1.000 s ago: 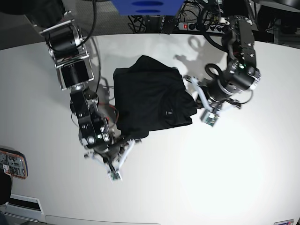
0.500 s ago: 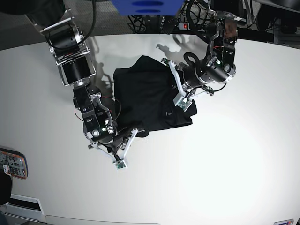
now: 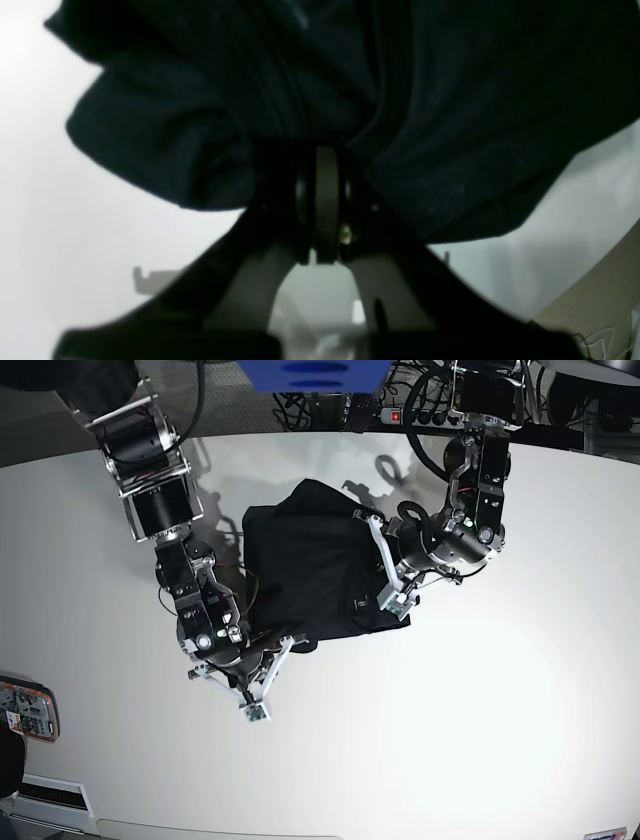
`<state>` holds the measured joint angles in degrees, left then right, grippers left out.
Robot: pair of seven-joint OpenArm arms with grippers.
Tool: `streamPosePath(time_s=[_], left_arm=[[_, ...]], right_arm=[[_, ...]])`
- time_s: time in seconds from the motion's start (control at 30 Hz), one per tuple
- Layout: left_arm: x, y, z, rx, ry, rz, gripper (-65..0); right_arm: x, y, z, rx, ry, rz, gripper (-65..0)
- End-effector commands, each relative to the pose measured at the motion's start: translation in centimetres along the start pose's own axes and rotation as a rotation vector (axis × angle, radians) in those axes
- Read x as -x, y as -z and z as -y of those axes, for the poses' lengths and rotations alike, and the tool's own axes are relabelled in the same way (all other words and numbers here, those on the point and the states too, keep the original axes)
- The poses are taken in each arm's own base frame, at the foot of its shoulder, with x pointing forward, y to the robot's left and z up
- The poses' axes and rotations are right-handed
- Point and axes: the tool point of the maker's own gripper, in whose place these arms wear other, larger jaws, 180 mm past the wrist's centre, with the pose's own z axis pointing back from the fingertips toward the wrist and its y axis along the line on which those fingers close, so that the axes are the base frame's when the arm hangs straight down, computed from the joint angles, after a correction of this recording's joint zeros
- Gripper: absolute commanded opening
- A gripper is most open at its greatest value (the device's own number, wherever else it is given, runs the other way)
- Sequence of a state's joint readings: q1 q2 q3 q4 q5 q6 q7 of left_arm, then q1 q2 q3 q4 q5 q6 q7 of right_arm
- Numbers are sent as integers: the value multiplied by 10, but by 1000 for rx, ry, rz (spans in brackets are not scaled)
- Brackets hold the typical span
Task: Fold the T-shirt properly
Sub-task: 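Bring both grippers to opposite sides of the bundle and squeeze, then press and tuck the bundle's edges with both grippers, then release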
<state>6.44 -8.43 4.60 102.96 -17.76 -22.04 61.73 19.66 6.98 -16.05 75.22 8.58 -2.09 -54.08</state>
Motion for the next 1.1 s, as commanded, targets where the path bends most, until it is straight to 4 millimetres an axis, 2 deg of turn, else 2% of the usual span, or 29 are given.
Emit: streamPosePath(time_s=[0.0, 0.1, 0.27, 0.4, 0.5, 0.57, 0.7, 0.73, 0.8, 0.97, 1.07], left_arm=[[-13, -2, -3, -5, 6, 36, -650], [-10, 6, -8, -2, -7, 15, -650], [-1, 15, -12, 6, -28, -18, -650], [-1, 12, -25, -21, -11, 4, -650], [-8, 17, -36, -31, -15, 1, -650], [-2, 21, -46, -42, -17, -28, -650], [-9, 24, -54, -48, -17, -30, -650], [-10, 24, -54, -50, -17, -27, -650], [-25, 21, -60, -62, -4, 0, -650], [-52, 18, -74, -84, 12, 31, -650], [-55, 22, -78, -85, 8, 21, -650]], right_arm=[[-12, -3, 1, 1, -4, 32, -650], [-1, -2, -1, -4, 0, 13, -650], [-1, -4, -1, -2, -5, 19, -650], [37, -1, -10, -19, 12, -46, -650], [79, -5, 2, 3, 7, -119, -650], [78, -11, 2, 4, -4, -103, -650], [49, -29, 1, 5, -38, -11, -650], [53, -33, 5, 12, -49, -12, -650], [62, -39, 4, 10, -54, -18, -650], [88, -49, -14, -23, -44, -41, -650], [96, -56, -23, -42, -41, -42, -650]])
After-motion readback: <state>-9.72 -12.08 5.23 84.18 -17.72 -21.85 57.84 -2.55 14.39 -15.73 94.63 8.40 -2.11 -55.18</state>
